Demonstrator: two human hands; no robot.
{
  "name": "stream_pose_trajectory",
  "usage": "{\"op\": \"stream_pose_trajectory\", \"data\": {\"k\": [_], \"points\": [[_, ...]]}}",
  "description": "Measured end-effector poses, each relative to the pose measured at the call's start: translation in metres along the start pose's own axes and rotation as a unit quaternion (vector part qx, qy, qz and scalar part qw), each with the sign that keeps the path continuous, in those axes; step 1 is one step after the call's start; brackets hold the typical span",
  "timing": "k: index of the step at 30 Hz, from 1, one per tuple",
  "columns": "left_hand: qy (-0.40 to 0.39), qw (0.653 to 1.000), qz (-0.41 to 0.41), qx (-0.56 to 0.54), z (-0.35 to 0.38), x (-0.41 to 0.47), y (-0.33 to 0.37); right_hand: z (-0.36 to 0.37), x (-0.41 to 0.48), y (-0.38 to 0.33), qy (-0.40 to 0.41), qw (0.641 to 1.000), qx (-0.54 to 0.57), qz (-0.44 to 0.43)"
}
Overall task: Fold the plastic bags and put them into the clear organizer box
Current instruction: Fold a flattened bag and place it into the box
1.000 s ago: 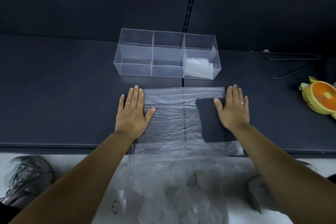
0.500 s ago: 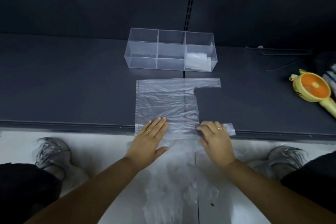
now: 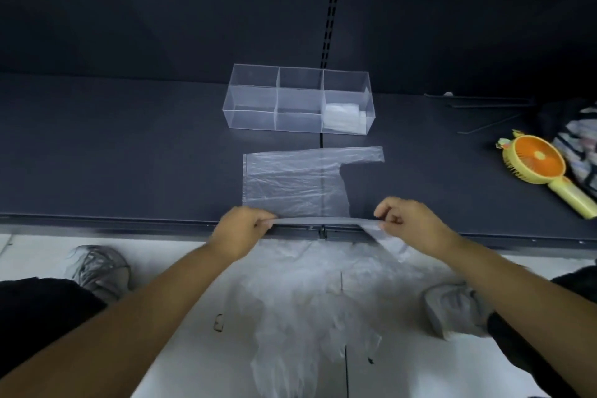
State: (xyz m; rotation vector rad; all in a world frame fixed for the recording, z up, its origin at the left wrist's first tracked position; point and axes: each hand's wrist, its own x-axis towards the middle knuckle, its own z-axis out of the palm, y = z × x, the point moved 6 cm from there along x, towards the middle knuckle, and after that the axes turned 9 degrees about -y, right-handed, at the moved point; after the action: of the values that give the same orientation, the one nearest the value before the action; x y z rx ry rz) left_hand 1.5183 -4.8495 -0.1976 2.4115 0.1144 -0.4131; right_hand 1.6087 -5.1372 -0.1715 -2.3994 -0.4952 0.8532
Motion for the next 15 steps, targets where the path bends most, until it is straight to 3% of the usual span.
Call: {"op": "stream_pose_trajectory", "data": {"k": [2, 5, 7, 10, 15], "points": [[-0.071, 0.995, -0.043, -0.064, -0.015, 0.003, -0.012, -0.007, 0.004, 0.015, -0.079, 0.995, 0.053, 0.038], [-0.102, 0.976, -0.100, -0.167, -0.040, 0.005, -0.029, -0.025, 0.015, 0.030, -0.131, 0.988, 0.028, 0.082], [-0.090, 0.957, -0.128, -0.245, -0.050, 0.012, -0.039, -0.039, 0.026, 0.035, -0.106, 0.988, 0.072, 0.087], [-0.026, 0.923, -0.152, -0.352, -0.063, 0.028, -0.049, -0.051, 0.047, 0.035, -0.050, 0.970, 0.227, 0.073], [0.064, 0.917, -0.194, -0.343, -0.064, 0.063, -0.064, -0.050, 0.087, 0.052, 0.080, 0.950, 0.272, 0.129]]}}
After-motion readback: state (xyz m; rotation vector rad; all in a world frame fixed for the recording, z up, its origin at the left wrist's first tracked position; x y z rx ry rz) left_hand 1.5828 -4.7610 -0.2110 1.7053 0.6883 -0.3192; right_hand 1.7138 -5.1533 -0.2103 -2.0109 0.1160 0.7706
